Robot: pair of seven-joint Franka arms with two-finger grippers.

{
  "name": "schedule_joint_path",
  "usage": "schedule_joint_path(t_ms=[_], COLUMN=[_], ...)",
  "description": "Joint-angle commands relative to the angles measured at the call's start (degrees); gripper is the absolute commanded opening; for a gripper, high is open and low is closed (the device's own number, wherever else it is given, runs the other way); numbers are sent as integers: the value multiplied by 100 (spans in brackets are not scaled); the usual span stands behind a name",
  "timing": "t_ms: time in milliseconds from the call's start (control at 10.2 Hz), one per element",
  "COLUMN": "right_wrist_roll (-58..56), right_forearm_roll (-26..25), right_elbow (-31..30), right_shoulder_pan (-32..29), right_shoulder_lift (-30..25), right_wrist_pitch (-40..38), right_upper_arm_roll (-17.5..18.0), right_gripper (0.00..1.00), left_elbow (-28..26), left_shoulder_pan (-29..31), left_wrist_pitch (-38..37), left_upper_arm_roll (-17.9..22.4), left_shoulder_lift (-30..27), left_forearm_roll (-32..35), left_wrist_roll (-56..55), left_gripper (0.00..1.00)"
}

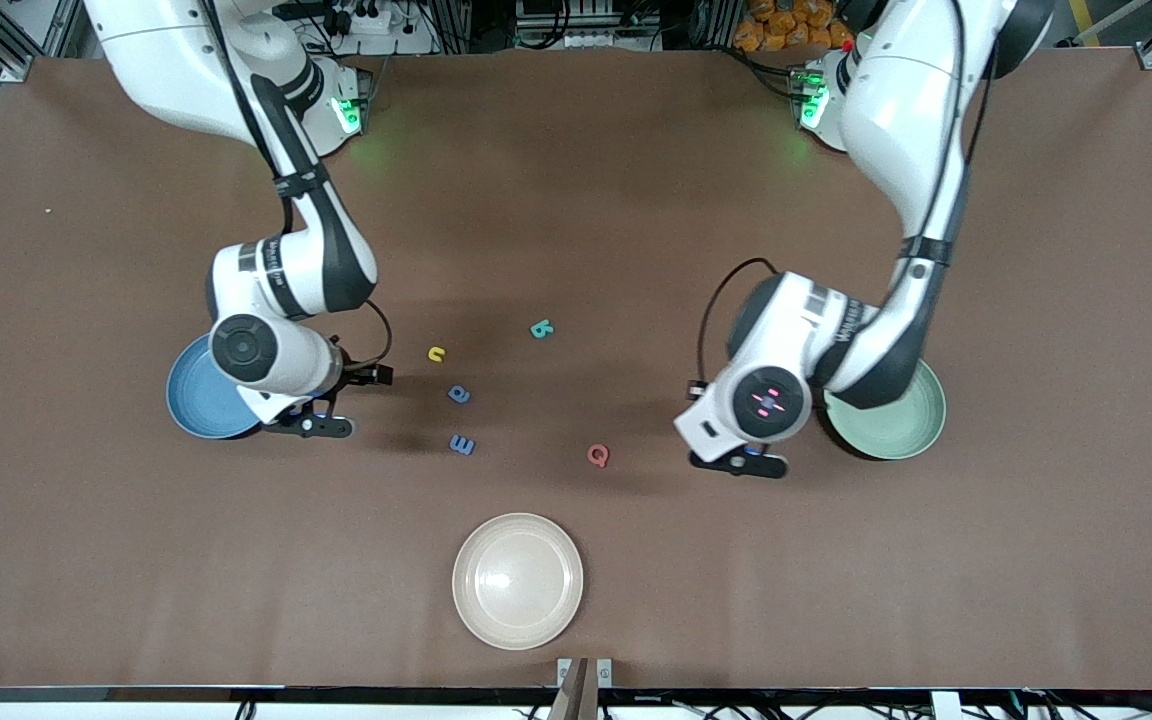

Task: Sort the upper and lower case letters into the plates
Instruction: 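Drop the blue M on the green plate while the right gripper reaches u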

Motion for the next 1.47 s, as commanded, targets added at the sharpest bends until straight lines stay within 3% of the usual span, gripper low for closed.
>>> schedule_joint_path(t_ms=[0,98,294,490,588,686,882,980,1176,1373], right_wrist_roll=[1003,1512,2035,2062,2001,1896,1833,1833,1833,1842], right_forearm_roll=[211,291,274,274,265,248,265,274,274,326], right_elbow=[142,99,-23,-584,-883,-1034,-1167,-1202,-1499,-1632], right_shoulder_pan=[329,628,780,711,701,675,657,649,640,622], right_shoulder_lift=[23,75,138,76,24,-142,-188,-196,-214,-258], right_wrist_pitch=[199,628,834,1506,1867,1854,1924,1933,2343,2398], right_upper_arm_roll=[-21,-30,-30,293,330,339,348,348,365,374], right_gripper=[100,100,100,100,100,100,100,100,100,100], left_elbow=[-1029,-1398,-2712,-3544,-3590,-3582,-3529,-3381,-3047,-2538], left_shoulder_pan=[505,628,1154,1761,1772,1737,1711,1702,1675,1536], left_wrist_pitch=[-72,24,1335,2386,2502,2503,2469,2433,2424,2433], left_upper_arm_roll=[-52,-52,-61,-61,-61,-61,-130,-366,-867,-1097], left_shoulder_lift=[-701,-878,-1360,-1503,-1477,-1477,-1477,-1477,-1434,-1136], left_forearm_roll=[351,606,916,986,986,986,891,794,443,240], left_wrist_roll=[872,1074,1819,2296,2298,2289,2132,1740,240,-871], left_gripper=[6,6,6,10,26,99,100,100,100,100])
